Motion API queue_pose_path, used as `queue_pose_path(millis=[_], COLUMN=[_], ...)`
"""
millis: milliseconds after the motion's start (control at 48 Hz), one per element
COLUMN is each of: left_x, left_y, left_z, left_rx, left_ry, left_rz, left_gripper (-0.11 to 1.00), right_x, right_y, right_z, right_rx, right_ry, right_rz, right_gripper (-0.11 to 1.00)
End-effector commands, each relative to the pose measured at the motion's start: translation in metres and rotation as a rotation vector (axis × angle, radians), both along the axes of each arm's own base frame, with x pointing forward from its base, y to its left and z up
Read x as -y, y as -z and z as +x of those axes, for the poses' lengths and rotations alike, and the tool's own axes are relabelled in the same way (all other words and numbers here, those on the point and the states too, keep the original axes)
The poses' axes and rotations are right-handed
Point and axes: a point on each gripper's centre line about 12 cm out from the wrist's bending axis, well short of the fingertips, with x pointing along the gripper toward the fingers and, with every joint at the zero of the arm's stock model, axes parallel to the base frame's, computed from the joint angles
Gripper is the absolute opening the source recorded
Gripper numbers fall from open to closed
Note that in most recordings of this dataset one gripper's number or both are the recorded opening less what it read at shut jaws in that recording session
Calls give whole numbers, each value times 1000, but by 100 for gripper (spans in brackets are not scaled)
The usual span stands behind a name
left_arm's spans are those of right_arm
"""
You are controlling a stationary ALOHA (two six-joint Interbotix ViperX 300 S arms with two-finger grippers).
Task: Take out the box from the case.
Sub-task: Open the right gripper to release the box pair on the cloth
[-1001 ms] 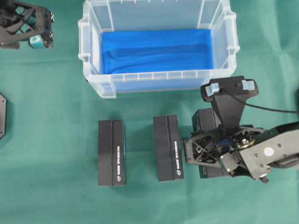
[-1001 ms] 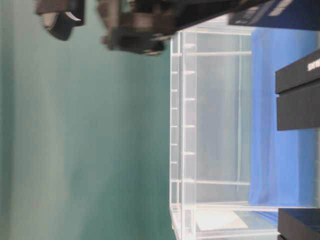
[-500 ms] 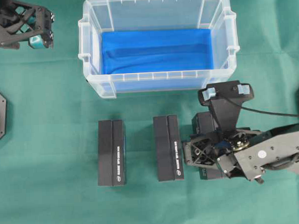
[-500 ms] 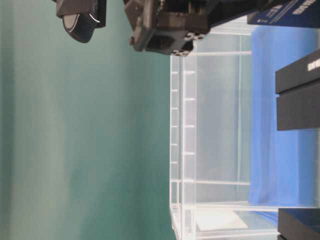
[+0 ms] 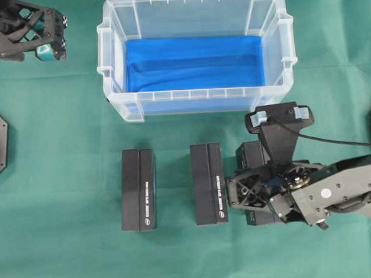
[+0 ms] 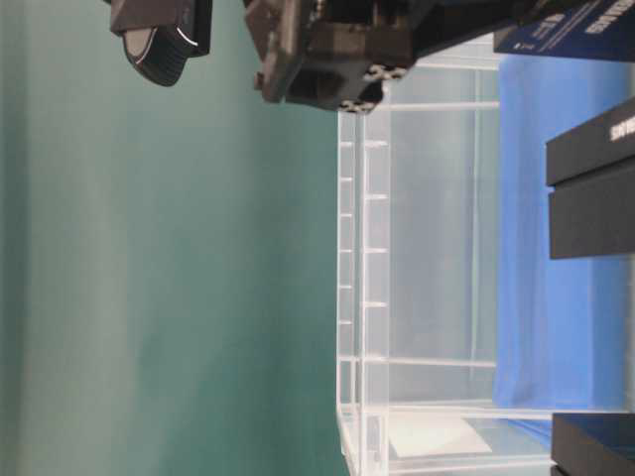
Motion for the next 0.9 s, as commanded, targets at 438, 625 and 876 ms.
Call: queue_pose_path(millis=[438,625,876], left_x=[1,1,2], left_y=[-7,-8,-8], left_z=[0,0,1], left_rx=[25,25,26], left_ry=[6,8,9], left_rz=[13,13,10], left_gripper=[97,97,97], right_x=[2,5,12], right_y=[-22,-33,-69], right_z=[-5,-4,-4], right_rx=[-21,10,58], right_ry=[11,12,24], right_rz=[-26,-25,-47], right_gripper=[91,91,91])
